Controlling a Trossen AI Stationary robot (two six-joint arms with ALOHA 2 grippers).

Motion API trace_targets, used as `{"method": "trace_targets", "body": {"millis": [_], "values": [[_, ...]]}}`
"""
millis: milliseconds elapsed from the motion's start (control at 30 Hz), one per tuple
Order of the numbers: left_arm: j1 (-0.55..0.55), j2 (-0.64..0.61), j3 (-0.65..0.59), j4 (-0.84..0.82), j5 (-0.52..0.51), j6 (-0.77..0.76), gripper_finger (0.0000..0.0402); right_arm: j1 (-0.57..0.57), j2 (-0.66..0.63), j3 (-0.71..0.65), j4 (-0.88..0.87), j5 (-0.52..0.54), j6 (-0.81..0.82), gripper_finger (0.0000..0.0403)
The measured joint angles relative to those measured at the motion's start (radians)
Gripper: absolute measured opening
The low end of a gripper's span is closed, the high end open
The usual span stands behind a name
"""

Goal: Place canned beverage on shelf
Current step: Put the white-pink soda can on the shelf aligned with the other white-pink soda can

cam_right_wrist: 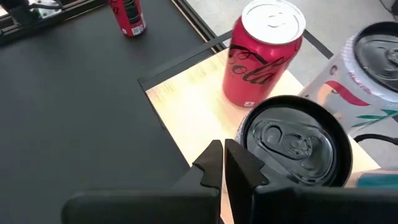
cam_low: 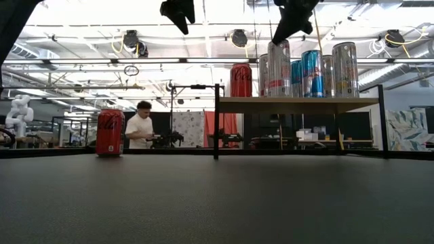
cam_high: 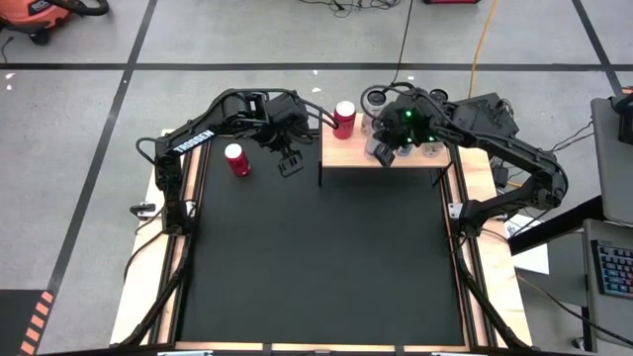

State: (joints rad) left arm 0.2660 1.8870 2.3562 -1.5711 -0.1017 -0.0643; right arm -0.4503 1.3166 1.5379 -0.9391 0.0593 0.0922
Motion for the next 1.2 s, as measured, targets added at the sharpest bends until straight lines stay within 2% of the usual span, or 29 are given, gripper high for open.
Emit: {"method": "trace_targets", "body": {"millis": [633,933,1200], "values": [[0.0,0.0,0.0,0.0,0.0,0.001,0.0311,-0.026,0.02,0.0,0.054,-0.006,0.0,0.0],[0.0,0.0,0.0,0.0,0.0,-0.001,0.0311,-0.026,-0.051,0.046,0.064,-0.005,0.0,0.0],[0.0,0.0,0.0,0.0,0.0,-0.006,0.0311,-0.079,-0.059,0.051,0.026,0.075,-0.011,0.0]]}}
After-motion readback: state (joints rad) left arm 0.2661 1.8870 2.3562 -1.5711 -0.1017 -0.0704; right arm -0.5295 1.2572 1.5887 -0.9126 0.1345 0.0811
